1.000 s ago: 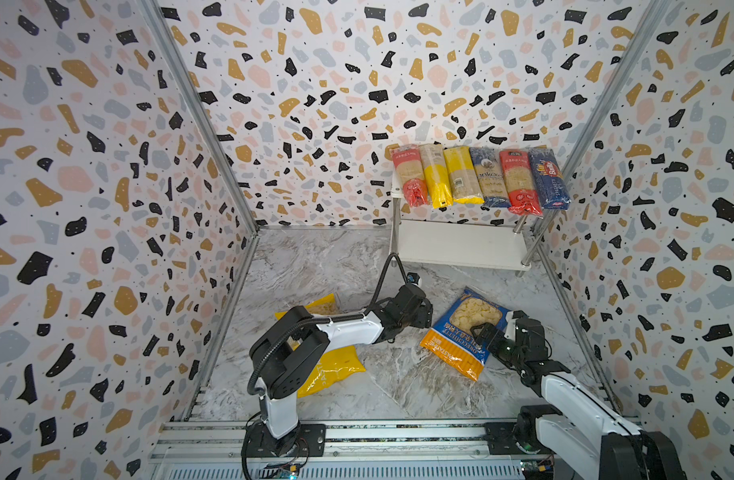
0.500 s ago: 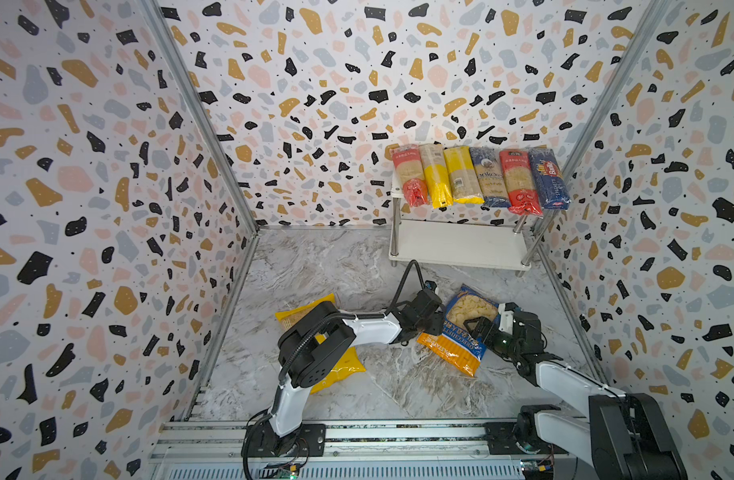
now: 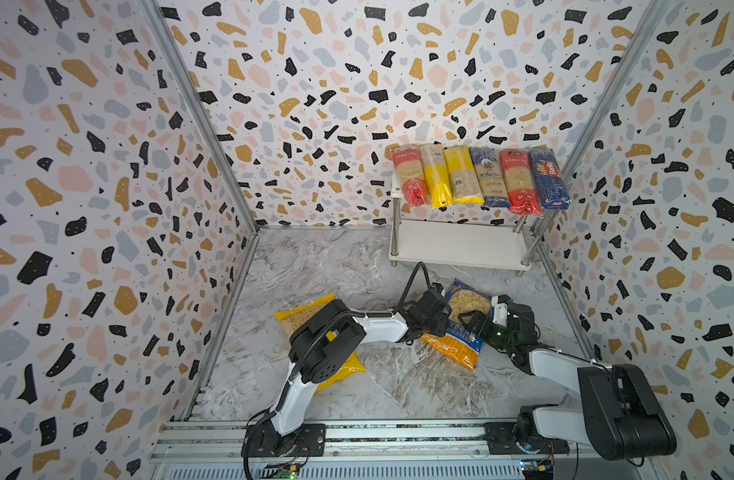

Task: Place and organize the pasta boxes and bags onto the shelf

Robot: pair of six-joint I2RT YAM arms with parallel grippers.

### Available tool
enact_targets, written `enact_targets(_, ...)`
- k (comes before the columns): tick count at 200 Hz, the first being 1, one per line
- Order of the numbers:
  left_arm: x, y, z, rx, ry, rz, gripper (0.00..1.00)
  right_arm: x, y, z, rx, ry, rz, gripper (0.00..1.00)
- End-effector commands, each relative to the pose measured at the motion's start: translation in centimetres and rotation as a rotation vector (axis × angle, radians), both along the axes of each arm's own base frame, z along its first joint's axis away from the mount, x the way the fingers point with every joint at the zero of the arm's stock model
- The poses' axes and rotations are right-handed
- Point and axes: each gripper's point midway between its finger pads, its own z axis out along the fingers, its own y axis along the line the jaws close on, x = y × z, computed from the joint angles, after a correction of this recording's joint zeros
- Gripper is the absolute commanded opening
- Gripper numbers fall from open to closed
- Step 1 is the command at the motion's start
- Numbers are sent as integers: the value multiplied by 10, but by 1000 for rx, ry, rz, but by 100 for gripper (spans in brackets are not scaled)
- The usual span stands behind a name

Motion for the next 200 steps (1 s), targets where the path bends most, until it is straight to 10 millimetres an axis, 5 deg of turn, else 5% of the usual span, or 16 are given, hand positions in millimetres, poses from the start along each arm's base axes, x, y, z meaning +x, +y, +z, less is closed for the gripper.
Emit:
enact_targets(1,-16,-19,-3,-61,28,-88,51,-10,21,-12,27,77,72,99)
enact_targets(69,-25,-21,-8,-73,42,-139,49,5,52,-4,101,21,178,98)
enact_targets(89,-28,-18,-7,-74,40,-144,48,8,59,-2,130,12,197,88)
enact_targets(119,-29,-8,-3,-56,19,-135,48,9,61,1,150,5,207,60)
enact_targets(200,-33,29,13,-2,-28,-60,57,-2,65,37,181,-96,263,35)
